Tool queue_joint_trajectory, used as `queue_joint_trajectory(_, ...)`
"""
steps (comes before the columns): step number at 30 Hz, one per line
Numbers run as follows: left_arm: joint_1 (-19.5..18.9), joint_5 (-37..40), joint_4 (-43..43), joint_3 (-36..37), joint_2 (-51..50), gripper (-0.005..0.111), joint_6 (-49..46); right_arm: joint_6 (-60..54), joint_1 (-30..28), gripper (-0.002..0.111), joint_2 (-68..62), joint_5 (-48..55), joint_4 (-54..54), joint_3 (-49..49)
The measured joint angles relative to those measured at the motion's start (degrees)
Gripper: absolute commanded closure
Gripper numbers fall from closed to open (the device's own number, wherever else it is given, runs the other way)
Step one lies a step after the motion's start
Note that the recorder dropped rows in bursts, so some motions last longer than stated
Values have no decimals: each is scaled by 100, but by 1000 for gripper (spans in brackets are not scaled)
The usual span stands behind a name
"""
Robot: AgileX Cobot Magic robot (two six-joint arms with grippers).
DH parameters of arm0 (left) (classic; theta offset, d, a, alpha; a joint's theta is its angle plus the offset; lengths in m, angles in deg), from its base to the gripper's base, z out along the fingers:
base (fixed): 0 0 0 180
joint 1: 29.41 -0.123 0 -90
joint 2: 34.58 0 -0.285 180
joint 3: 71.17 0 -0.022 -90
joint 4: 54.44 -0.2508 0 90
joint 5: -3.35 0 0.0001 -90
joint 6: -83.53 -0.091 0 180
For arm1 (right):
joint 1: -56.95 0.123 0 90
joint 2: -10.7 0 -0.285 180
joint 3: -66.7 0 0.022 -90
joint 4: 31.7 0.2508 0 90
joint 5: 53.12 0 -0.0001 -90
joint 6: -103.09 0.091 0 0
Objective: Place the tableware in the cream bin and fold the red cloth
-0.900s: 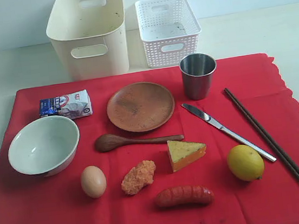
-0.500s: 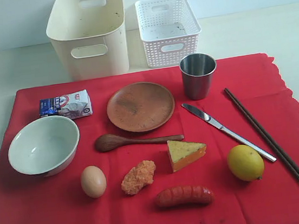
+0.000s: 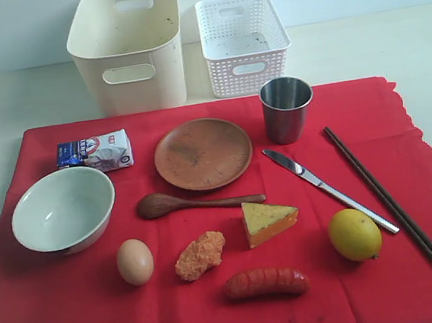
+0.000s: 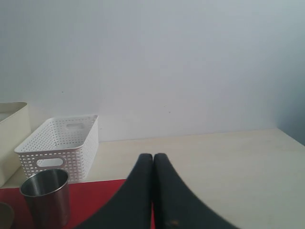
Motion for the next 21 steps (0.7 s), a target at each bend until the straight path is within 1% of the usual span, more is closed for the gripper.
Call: queue_joint_trajectory(21,0,0,0,0,0,106,0,27,0,108,0,-22,109,0)
